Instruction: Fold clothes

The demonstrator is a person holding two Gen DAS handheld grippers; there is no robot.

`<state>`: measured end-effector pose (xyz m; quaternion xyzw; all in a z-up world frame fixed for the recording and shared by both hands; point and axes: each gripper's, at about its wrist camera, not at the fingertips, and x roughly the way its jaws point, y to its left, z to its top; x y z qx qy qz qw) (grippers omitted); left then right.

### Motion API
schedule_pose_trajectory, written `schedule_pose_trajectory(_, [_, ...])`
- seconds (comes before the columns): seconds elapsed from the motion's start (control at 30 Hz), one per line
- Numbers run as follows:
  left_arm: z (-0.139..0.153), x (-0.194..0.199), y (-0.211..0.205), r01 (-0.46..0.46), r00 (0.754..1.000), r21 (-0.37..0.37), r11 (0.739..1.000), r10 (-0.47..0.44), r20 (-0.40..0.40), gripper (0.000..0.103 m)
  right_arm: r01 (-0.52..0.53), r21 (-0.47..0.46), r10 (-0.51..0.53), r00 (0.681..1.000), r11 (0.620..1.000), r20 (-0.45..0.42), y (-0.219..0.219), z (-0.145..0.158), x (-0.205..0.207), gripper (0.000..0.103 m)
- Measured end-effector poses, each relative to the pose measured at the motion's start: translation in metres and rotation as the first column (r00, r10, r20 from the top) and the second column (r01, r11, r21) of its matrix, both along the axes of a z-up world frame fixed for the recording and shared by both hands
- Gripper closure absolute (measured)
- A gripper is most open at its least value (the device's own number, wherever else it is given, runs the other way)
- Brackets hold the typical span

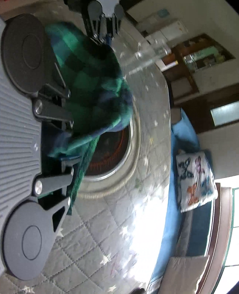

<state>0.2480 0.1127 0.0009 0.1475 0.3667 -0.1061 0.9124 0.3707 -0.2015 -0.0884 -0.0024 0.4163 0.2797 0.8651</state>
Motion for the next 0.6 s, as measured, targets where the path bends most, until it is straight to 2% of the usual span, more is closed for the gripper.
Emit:
schedule_pose_trajectory(0.07, [-0.003, 0.003, 0.006, -0.025, 1.0, -0.007, 1.0, 0.025, 0.0, 0.067, 0.04, 0.008, -0.04, 0.999, 0.999, -0.001, -0.005, -0.008, 0.005, 0.074])
schedule_pose_trajectory(0.13, [-0.004, 0.007, 0.012, -0.053, 0.999, -0.015, 0.998, 0.053, 0.0, 0.065, 0.079, 0.016, -0.079, 0.997, 0.997, -0.002, -0.01, -0.015, 0.009, 0.062])
schedule_pose_trajectory(0.27, [0.0, 0.007, 0.019, -0.1, 0.995, -0.003, 0.995, 0.1, 0.019, 0.064, 0.159, 0.013, -0.16, 0.987, 0.987, 0.025, -0.025, -0.011, 0.009, 0.058])
schedule_pose_trajectory(0.37, [0.005, 0.008, 0.024, -0.147, 0.988, 0.012, 0.989, 0.147, 0.039, 0.064, 0.234, -0.005, -0.232, 0.967, 0.972, 0.105, -0.035, 0.003, 0.008, 0.058])
schedule_pose_trajectory(0.5, [0.02, 0.007, 0.031, -0.195, 0.978, -0.027, 0.98, 0.196, 0.069, 0.068, 0.207, 0.005, -0.205, 0.962, 0.978, 0.178, -0.034, 0.022, -0.004, 0.058])
schedule_pose_trajectory(0.6, [0.031, 0.004, 0.023, -0.163, 0.983, -0.092, 0.982, 0.169, 0.069, 0.068, 0.121, 0.018, -0.123, 0.982, 0.992, 0.141, -0.017, 0.022, -0.011, 0.061])
